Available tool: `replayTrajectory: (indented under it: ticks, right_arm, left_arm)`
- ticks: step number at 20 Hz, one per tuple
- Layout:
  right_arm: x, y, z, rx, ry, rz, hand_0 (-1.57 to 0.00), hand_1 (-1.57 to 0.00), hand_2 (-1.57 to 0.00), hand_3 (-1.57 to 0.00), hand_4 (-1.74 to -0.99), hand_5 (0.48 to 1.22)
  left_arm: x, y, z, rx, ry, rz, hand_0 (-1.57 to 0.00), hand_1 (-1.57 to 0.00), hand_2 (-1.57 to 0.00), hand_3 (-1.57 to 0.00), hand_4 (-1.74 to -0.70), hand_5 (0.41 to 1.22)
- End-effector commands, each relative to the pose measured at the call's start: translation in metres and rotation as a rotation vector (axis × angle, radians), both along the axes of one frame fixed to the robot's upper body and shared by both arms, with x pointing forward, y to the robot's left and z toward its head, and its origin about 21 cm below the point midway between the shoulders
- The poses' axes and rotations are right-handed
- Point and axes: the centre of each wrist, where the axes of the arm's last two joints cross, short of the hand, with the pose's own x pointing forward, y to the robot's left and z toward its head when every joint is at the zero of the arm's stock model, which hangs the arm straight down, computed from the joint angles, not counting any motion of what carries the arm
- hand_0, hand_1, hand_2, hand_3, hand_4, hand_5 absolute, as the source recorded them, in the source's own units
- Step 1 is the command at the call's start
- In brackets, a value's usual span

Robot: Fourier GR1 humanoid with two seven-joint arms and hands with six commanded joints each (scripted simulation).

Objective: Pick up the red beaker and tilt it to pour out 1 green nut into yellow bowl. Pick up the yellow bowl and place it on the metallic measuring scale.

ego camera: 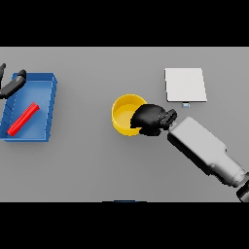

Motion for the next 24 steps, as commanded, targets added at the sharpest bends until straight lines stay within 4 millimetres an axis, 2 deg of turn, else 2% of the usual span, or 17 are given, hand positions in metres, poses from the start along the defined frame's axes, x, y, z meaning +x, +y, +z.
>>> replayTrajectory:
  ticks: [1, 6, 10, 14, 18, 21, 24]
  right_arm:
    - [0.000, 0.001, 0.000, 0.002, -0.006, 0.000, -1.48, -1.48, -1.29, -1.23, -1.708, 1.197]
    - [0.004, -0.006, 0.013, 0.039, -0.008, -0.031, -1.54, -1.54, -1.33, -1.34, -1.730, 1.213]
    - [0.001, -0.015, 0.038, 0.063, -0.024, -0.066, -1.56, -1.56, -1.41, -1.25, -1.737, 1.218]
    - [0.007, -0.033, 0.062, 0.079, -0.101, -0.126, -1.57, -1.57, -1.46, -1.18, -1.739, 1.220]
    - [0.011, -0.041, 0.070, 0.079, -0.123, -0.158, -1.56, -1.57, -1.52, -1.16, -1.740, 1.220]
    - [0.022, -0.056, 0.078, 0.075, -0.169, -0.197, -1.57, -1.57, -1.52, -1.15, -1.741, 1.220]
    - [0.030, -0.069, 0.075, 0.088, -0.208, -0.252, -1.57, -1.57, -1.54, -1.15, -1.741, 1.221]
  left_arm:
    - [0.001, 0.000, 0.002, -0.001, 0.001, -0.001, 0.00, 0.00, 0.00, 0.00, -0.72, 0.696]
    - [0.000, 0.001, 0.000, -0.013, 0.005, -0.004, 0.00, 0.00, 0.00, 0.00, -0.72, 0.696]
    - [-0.003, 0.001, -0.001, -0.007, 0.008, -0.003, 0.00, 0.00, 0.00, 0.00, -0.72, 0.693]
    - [-0.002, 0.000, -0.001, 0.004, 0.015, -0.006, 0.00, 0.00, 0.00, 0.00, -0.71, 0.686]
    - [-0.003, 0.000, 0.003, 0.005, 0.003, -0.006, 0.00, 0.00, 0.00, 0.00, -0.72, 0.688]
    - [-0.004, -0.003, 0.004, -0.003, 0.001, -0.011, 0.00, 0.00, 0.00, 0.00, -0.73, 0.704]
    - [-0.007, -0.002, 0.005, -0.002, 0.002, -0.001, 0.00, 0.00, 0.00, 0.00, -0.73, 0.719]
